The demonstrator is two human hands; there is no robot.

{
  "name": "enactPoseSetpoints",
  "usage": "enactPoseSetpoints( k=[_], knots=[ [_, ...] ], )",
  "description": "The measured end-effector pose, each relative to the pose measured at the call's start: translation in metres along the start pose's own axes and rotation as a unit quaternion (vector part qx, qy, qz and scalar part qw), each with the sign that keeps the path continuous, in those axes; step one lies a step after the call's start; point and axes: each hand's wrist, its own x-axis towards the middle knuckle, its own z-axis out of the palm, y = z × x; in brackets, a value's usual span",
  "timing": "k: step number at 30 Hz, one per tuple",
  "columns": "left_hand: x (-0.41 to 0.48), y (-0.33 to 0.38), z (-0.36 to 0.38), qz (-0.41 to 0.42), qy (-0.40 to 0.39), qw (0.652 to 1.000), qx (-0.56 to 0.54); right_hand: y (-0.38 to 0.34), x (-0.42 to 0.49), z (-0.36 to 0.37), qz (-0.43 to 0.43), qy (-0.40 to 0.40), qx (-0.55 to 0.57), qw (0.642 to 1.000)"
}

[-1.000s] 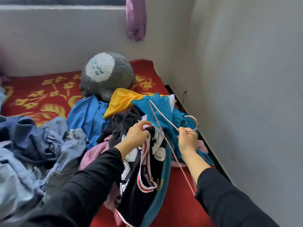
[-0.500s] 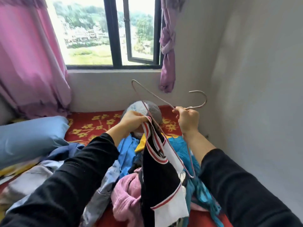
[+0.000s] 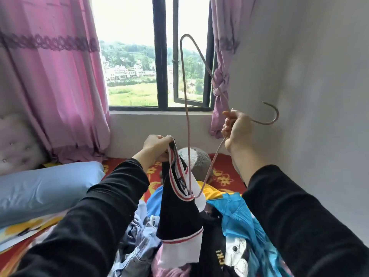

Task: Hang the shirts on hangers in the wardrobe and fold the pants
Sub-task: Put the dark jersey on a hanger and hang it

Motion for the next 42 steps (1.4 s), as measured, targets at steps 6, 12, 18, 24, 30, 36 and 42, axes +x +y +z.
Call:
enactPoseSetpoints(
  k=[6,12,18,24,30,36,42],
  knots=[
    [-0.003,0.003,-0.02,0.005,-0.006,1.0,-0.015,0.01,-0.011,0.029,0.029,0.0,0.102,0.994],
    [-0.006,0.018,-0.033,0.011,0.024,0.998,-0.056,0.041,-0.023,0.039,0.021,0.016,0.098,0.995],
    [-0.003,0.034,-0.048,0.019,0.061,0.991,-0.114,0.054,-0.023,0.037,0.032,-0.017,0.065,0.997],
    [0.007,0.041,-0.077,0.021,0.156,0.974,-0.162,0.072,-0.014,0.01,0.011,-0.091,-0.155,0.984],
    [0.021,0.025,-0.108,-0.01,0.219,0.965,-0.143,0.053,0.006,0.0,-0.027,-0.119,-0.281,0.952],
    [0.024,0.009,-0.116,0.03,0.23,0.972,0.046,0.055,0.006,0.006,-0.136,-0.163,-0.492,0.844],
    [0.013,0.009,-0.111,0.114,0.184,0.939,0.268,0.043,0.0,0.038,-0.128,-0.245,-0.538,0.796]
  ],
)
